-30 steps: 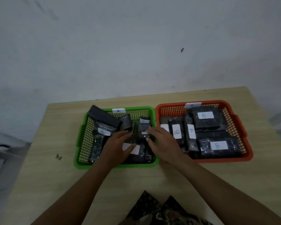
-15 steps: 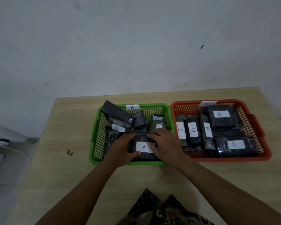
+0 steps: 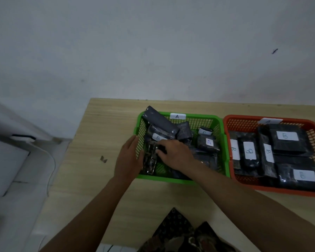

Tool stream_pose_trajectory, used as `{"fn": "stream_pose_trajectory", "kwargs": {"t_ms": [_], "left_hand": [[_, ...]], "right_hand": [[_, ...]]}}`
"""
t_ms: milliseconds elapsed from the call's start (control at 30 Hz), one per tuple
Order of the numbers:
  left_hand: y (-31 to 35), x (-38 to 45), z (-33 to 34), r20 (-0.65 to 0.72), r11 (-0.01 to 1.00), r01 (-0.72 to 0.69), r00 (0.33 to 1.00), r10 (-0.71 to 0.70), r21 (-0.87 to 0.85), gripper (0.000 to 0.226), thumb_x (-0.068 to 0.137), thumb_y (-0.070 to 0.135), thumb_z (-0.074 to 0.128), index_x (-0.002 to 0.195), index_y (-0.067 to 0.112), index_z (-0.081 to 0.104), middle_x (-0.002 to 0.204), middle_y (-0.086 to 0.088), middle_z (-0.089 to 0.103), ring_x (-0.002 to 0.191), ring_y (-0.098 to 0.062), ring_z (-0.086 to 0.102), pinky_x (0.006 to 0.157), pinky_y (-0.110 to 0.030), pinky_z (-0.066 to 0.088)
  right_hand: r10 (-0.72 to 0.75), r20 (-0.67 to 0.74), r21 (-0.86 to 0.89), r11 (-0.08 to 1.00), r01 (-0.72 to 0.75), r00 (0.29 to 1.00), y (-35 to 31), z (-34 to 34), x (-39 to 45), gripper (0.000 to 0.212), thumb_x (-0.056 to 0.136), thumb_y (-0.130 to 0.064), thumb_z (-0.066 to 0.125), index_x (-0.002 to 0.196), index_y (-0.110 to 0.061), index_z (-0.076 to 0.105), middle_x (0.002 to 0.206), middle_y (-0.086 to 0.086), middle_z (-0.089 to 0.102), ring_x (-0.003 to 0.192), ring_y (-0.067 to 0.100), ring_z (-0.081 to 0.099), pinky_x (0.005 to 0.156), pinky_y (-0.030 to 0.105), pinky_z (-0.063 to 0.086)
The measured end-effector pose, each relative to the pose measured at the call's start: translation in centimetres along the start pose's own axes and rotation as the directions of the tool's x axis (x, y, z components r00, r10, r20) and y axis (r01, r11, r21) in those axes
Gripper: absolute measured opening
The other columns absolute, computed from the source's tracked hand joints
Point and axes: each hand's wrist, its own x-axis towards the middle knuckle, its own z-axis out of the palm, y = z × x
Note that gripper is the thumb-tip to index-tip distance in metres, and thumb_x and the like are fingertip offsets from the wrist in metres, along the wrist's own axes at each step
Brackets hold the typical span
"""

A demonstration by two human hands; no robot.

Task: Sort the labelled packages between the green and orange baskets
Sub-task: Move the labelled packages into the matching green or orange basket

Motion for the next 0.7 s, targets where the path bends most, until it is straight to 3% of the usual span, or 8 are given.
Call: {"fn": "stream_pose_trajectory", "kwargs": {"t_ms": [133, 267, 333, 433, 533, 633, 700], "left_hand": [[-0.4, -0.1, 0.1, -0.022, 0.995, 0.067, 0.997, -0.069, -0.080, 0.053, 0.095, 0.007, 0.054, 0.146, 0.004, 0.040, 0.151, -0.012, 0.042, 0.131, -0.028, 0.049, 0.105, -0.031, 0.040], [-1.2, 0.4, -0.2, -0.016, 0.969, 0.202, 0.978, -0.206, -0.140, 0.050, 0.095, 0.008, 0.054, 0.144, 0.006, 0.044, 0.127, -0.015, 0.065, 0.109, -0.028, 0.065, 0.095, -0.034, 0.051], [-1.6, 0.4, -0.3, -0.011, 0.971, 0.183, 0.982, -0.186, -0.154, 0.048, 0.095, 0.009, 0.054, 0.143, 0.010, 0.047, 0.112, -0.013, 0.072, 0.090, -0.023, 0.070, 0.083, -0.033, 0.057], [-2.0, 0.5, -0.2, -0.053, 0.981, 0.122, 0.990, -0.131, -0.149, 0.047, 0.094, 0.008, 0.055, 0.141, 0.013, 0.051, 0.106, -0.009, 0.075, 0.082, -0.018, 0.071, 0.075, -0.024, 0.055], [-2.3, 0.6, -0.2, -0.024, 0.972, 0.150, 0.987, -0.157, -0.180, 0.047, 0.094, 0.010, 0.055, 0.140, 0.014, 0.052, 0.110, -0.009, 0.074, 0.088, -0.021, 0.071, 0.081, -0.034, 0.058], [-1.9, 0.7, -0.6, -0.094, 0.959, 0.153, 0.979, -0.180, -0.240, 0.041, 0.092, 0.013, 0.061, 0.133, 0.009, 0.058, 0.117, -0.013, 0.069, 0.101, -0.025, 0.068, 0.086, -0.043, 0.057], [-1.3, 1.0, -1.1, -0.225, 0.964, 0.176, 0.949, -0.220, -0.200, 0.038, 0.092, 0.027, 0.064, 0.125, 0.009, 0.064, 0.115, -0.011, 0.067, 0.099, -0.023, 0.065, 0.082, -0.039, 0.056]], "right_hand": [[0.196, -0.070, 0.052, 0.980, -0.193, 0.978, -1.9, 2.3, 1.7, 0.051, 0.088, -0.053, 0.058, 0.132, -0.028, 0.053, 0.112, 0.008, 0.068, 0.101, 0.031, 0.064, 0.076, 0.035, 0.052], [0.288, -0.006, 0.067, 0.956, -0.287, 0.958, -2.5, 3.9, 2.5, 0.055, 0.085, -0.044, 0.066, 0.133, -0.021, 0.050, 0.129, 0.014, 0.051, 0.111, 0.034, 0.057, 0.087, 0.037, 0.048], [0.293, 0.029, 0.143, 0.945, -0.294, 0.956, -2.2, 3.9, 2.6, 0.049, 0.082, -0.040, 0.071, 0.123, -0.023, 0.050, 0.126, 0.012, 0.044, 0.107, 0.032, 0.055, 0.086, 0.036, 0.046], [0.311, 0.015, 0.358, 0.886, -0.295, 0.950, -2.1, 3.1, 2.6, 0.035, 0.078, -0.041, 0.074, 0.094, -0.025, 0.047, 0.104, 0.000, 0.046, 0.090, 0.022, 0.052, 0.070, 0.029, 0.042], [0.290, 0.028, 0.482, 0.835, -0.267, 0.957, -2.2, 2.0, 1.9, 0.037, 0.078, -0.038, 0.077, 0.083, -0.024, 0.043, 0.088, -0.004, 0.053, 0.084, 0.018, 0.052, 0.058, 0.027, 0.036], [0.196, -0.050, 0.556, 0.820, -0.136, 0.979, -1.9, 0.2, 0.7, 0.042, 0.078, -0.038, 0.079, 0.106, -0.026, 0.050, 0.104, -0.005, 0.057, 0.095, 0.009, 0.054, 0.071, 0.018, 0.040], [0.085, -0.208, 0.525, 0.850, 0.038, 0.974, -1.5, -1.1, -0.2, 0.051, 0.078, -0.031, 0.081, 0.122, -0.025, 0.055, 0.113, -0.003, 0.057, 0.103, 0.004, 0.053, 0.085, 0.012, 0.041]]}}
